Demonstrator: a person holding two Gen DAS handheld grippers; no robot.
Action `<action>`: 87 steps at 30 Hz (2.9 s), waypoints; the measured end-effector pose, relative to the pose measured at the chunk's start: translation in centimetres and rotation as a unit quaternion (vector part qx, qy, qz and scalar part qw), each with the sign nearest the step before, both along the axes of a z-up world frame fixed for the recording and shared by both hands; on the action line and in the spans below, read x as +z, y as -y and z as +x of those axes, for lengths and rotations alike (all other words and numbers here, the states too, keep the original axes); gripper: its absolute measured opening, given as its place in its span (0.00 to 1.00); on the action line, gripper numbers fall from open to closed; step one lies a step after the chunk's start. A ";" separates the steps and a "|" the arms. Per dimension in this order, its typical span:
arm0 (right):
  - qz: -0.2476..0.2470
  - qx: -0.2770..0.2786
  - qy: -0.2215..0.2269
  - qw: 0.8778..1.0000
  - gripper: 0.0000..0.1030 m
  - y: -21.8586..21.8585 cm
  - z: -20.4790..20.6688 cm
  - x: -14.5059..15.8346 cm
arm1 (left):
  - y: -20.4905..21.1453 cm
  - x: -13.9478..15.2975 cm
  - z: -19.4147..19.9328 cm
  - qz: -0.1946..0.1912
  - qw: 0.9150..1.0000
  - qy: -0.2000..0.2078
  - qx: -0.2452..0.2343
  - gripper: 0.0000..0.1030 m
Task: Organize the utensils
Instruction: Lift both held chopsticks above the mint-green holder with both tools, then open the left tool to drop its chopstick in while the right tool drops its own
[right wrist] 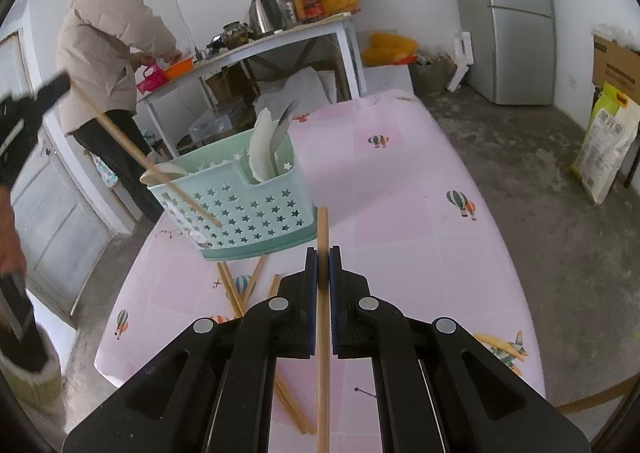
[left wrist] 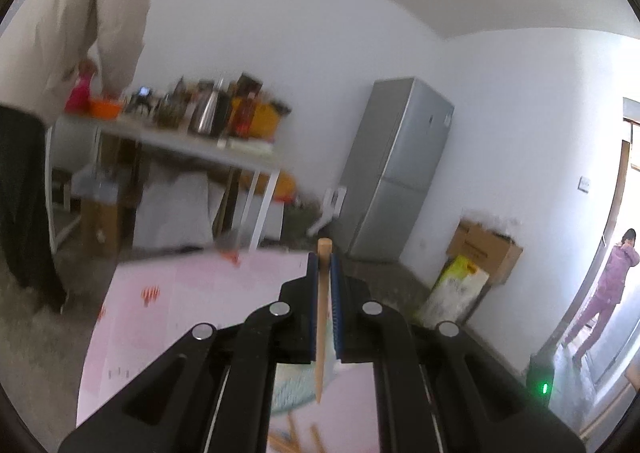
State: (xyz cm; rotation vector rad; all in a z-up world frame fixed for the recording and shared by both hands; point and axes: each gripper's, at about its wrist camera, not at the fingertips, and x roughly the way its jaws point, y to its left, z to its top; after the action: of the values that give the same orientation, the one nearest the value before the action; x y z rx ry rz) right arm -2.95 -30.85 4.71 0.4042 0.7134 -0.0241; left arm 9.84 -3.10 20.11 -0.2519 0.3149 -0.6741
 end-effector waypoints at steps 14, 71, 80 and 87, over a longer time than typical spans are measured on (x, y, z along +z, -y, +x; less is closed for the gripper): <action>0.020 -0.003 0.000 1.000 0.04 1.2 0.1 -0.7 | 3.5 1.8 4.8 0.034 0.997 0.043 0.052 0.04; 0.011 -0.032 0.282 0.959 0.04 -0.3 5.1 14.3 | 5.8 -22.8 -7.7 0.350 0.934 -0.066 0.013 0.89; -0.007 -0.037 0.316 0.948 0.04 -2.7 10.8 12.8 | 6.4 -24.6 -7.2 0.378 0.923 -0.067 0.018 0.94; -0.038 0.001 0.265 0.963 0.04 -4.7 13.1 8.6 | 5.7 -25.3 -6.5 0.372 0.923 -0.093 0.031 0.94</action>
State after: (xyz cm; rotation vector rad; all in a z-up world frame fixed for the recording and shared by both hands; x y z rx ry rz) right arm 10.10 -26.16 13.29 0.3162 0.1825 0.0579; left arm 3.39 -8.80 -5.18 0.4057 0.7172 -0.4280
